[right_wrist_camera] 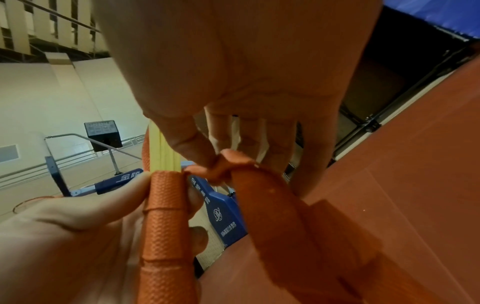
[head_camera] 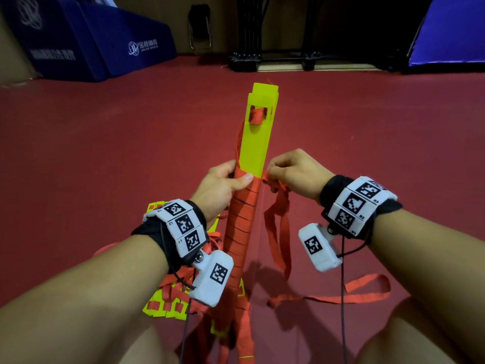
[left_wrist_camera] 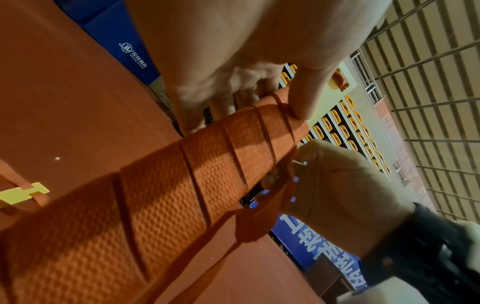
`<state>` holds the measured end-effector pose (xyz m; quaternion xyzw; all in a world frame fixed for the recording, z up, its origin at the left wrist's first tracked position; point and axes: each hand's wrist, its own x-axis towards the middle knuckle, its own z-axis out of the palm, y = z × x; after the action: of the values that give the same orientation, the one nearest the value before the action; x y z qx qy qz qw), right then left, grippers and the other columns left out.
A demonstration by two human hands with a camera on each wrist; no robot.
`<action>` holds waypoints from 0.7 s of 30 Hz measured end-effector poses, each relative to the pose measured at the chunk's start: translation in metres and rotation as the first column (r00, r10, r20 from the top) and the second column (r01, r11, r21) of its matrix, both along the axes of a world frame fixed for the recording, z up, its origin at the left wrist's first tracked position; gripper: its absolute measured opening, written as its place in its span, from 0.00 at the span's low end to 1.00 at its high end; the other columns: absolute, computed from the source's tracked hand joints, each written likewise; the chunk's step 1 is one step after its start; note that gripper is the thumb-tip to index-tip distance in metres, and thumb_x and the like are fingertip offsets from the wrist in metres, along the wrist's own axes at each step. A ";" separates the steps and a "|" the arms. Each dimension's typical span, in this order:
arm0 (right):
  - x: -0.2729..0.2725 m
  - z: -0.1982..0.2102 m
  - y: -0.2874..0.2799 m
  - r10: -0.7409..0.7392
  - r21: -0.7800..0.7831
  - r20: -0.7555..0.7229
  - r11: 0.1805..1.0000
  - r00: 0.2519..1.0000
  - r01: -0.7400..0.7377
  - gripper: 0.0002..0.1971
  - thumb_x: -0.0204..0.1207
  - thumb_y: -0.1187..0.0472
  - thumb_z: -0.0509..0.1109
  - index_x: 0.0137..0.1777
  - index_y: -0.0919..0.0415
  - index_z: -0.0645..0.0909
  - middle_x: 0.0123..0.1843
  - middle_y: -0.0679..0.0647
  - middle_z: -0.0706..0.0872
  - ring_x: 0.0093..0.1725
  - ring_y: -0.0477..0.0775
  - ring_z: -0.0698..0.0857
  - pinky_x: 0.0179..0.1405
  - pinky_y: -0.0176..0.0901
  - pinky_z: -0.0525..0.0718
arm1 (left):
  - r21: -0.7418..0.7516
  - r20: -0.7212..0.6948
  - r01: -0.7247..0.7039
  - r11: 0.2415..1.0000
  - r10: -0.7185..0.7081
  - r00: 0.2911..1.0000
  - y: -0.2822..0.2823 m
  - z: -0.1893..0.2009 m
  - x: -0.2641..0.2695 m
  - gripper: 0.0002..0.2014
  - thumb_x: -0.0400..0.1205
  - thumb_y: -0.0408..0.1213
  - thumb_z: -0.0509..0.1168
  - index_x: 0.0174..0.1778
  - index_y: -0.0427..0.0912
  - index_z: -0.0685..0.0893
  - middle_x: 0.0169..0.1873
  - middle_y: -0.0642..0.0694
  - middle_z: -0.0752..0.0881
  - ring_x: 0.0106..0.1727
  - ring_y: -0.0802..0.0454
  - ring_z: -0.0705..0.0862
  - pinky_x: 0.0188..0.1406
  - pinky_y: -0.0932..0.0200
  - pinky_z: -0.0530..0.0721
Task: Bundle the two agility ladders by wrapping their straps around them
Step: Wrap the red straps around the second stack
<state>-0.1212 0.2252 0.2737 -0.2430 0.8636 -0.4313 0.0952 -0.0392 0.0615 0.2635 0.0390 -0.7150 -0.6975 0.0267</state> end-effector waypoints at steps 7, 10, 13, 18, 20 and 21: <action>0.001 0.000 0.000 -0.020 0.028 -0.028 0.999 0.999 0.020 0.17 0.73 0.75 0.67 0.29 0.52 0.80 0.27 0.47 0.83 0.30 0.51 0.83 0.38 0.49 0.86 | 0.022 -0.039 0.038 0.999 -0.037 0.999 0.003 0.005 0.003 0.12 0.87 0.24 0.62 0.63 0.36 0.84 0.29 0.55 0.88 0.27 0.64 0.85 0.25 0.70 0.80; 0.002 0.000 0.000 -0.037 0.008 -0.023 0.999 0.999 0.037 0.15 0.75 0.71 0.69 0.31 0.52 0.82 0.28 0.49 0.85 0.33 0.55 0.86 0.45 0.54 0.88 | 0.013 -0.029 0.032 0.999 -0.031 0.999 0.002 0.005 0.003 0.11 0.87 0.25 0.63 0.61 0.39 0.85 0.29 0.55 0.89 0.27 0.64 0.85 0.25 0.69 0.81; 0.008 0.001 -0.005 -0.032 -0.075 0.082 0.996 0.996 0.038 0.10 0.79 0.73 0.64 0.41 0.60 0.83 0.32 0.61 0.84 0.31 0.60 0.85 0.40 0.55 0.87 | 0.010 -0.021 0.012 1.000 -0.012 1.000 0.000 0.003 0.002 0.09 0.87 0.27 0.64 0.58 0.43 0.86 0.31 0.54 0.89 0.27 0.61 0.84 0.24 0.67 0.81; 0.010 0.003 -0.012 0.000 -0.191 0.201 0.981 0.980 0.039 0.15 0.71 0.83 0.56 0.44 0.69 0.82 0.33 0.60 0.85 0.30 0.56 0.81 0.26 0.40 0.78 | 0.054 -0.030 0.002 0.999 0.000 1.000 -0.001 0.004 0.002 0.09 0.87 0.27 0.62 0.57 0.40 0.85 0.32 0.50 0.88 0.25 0.62 0.83 0.20 0.69 0.77; 0.011 0.005 -0.013 0.003 -0.243 0.226 0.968 0.974 0.054 0.11 0.72 0.79 0.62 0.37 0.65 0.80 0.31 0.58 0.81 0.36 0.58 0.76 0.29 0.40 0.71 | 0.070 -0.035 0.004 0.998 -0.002 0.999 0.000 0.005 0.002 0.09 0.88 0.25 0.62 0.60 0.38 0.84 0.29 0.52 0.87 0.22 0.64 0.81 0.19 0.71 0.76; 0.010 0.006 -0.013 -0.004 -0.263 0.236 0.962 0.972 0.068 0.11 0.74 0.75 0.64 0.34 0.63 0.80 0.31 0.58 0.80 0.36 0.58 0.75 0.28 0.40 0.71 | 0.076 -0.038 0.005 0.997 -0.002 0.999 0.000 0.006 0.002 0.09 0.88 0.25 0.61 0.60 0.37 0.84 0.26 0.55 0.86 0.21 0.65 0.80 0.18 0.71 0.75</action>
<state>-0.1110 0.2120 0.2794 -0.1853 0.7842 -0.5718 0.1541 -0.0374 0.0613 0.2690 0.0257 -0.6873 -0.7249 0.0375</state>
